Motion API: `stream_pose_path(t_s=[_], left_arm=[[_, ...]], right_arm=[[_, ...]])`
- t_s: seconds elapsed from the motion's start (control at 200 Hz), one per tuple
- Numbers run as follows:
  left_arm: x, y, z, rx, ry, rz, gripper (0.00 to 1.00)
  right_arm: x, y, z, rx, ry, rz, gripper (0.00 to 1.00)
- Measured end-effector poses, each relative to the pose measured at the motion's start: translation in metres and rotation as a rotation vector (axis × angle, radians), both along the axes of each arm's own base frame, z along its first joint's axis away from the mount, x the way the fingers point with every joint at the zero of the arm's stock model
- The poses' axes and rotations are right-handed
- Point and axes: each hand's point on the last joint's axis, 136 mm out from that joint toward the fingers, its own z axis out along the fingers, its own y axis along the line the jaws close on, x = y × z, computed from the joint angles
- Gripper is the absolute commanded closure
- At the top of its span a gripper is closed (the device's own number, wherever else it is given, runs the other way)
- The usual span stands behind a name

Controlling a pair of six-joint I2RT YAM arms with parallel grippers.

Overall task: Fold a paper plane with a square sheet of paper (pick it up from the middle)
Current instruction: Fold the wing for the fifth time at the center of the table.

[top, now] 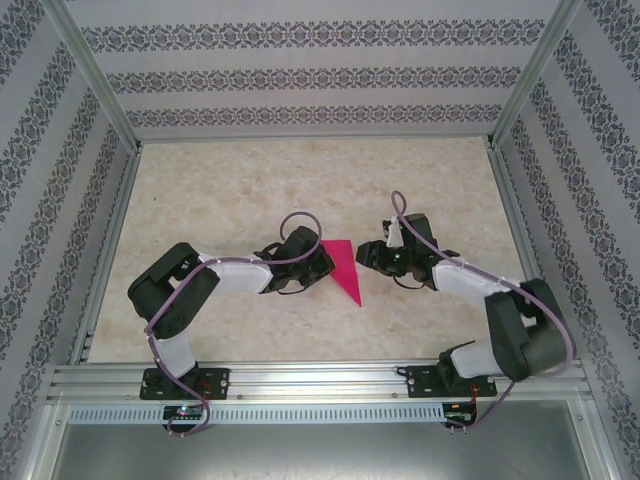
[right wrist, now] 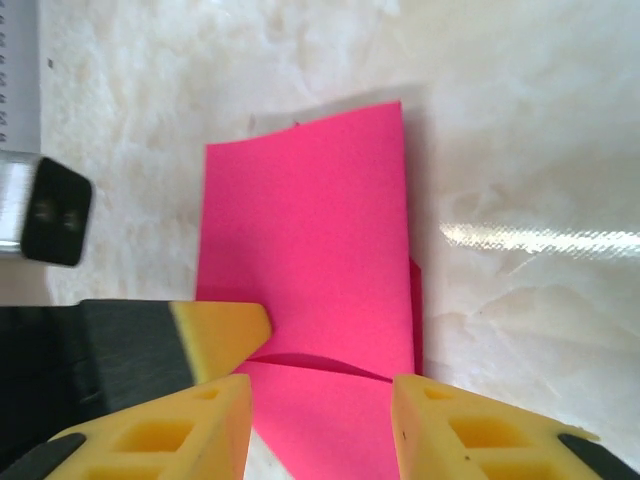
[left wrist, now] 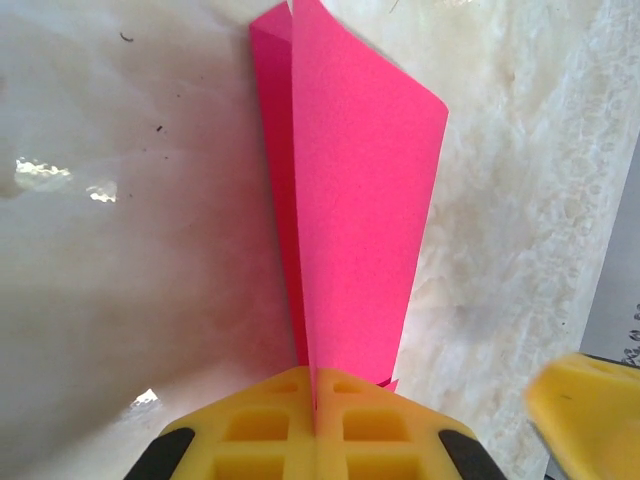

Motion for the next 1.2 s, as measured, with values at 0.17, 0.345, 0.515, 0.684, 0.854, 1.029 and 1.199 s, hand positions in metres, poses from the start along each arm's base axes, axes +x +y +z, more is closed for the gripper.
stream_pose_path(t_s=[0.17,0.345,0.515,0.684,0.854,1.029,1.199], left_arm=[[0.001,0.001,0.002,0.011,0.009,0.005,1.0],[0.003,0.006,0.006,0.019,0.015,0.013,1.0],[0.004,0.009,0.009,0.026,0.011,0.01,1.0],[0.003,0.009,0.009,0.028,0.012,0.002,1.0],[0.003,0.007,0.011,0.025,0.023,-0.009,1.0],[0.004,0.007,0.014,0.022,0.023,-0.011,1.0],[0.003,0.008,0.012,0.026,0.032,-0.013,1.0]], right_arm=[[-0.022,-0.007,0.003,-0.096,-0.128,0.001,0.6],[-0.054,0.015,0.003,-0.216,-0.31,0.123,0.59],[-0.065,0.031,0.006,-0.348,-0.486,0.223,0.59],[-0.073,0.051,0.004,-0.482,-0.648,0.325,0.59],[-0.075,0.053,-0.023,-0.635,-0.688,0.411,0.59],[-0.071,0.052,-0.042,-0.753,-0.722,0.468,0.62],[-0.064,0.054,-0.053,-0.847,-0.757,0.513,0.63]])
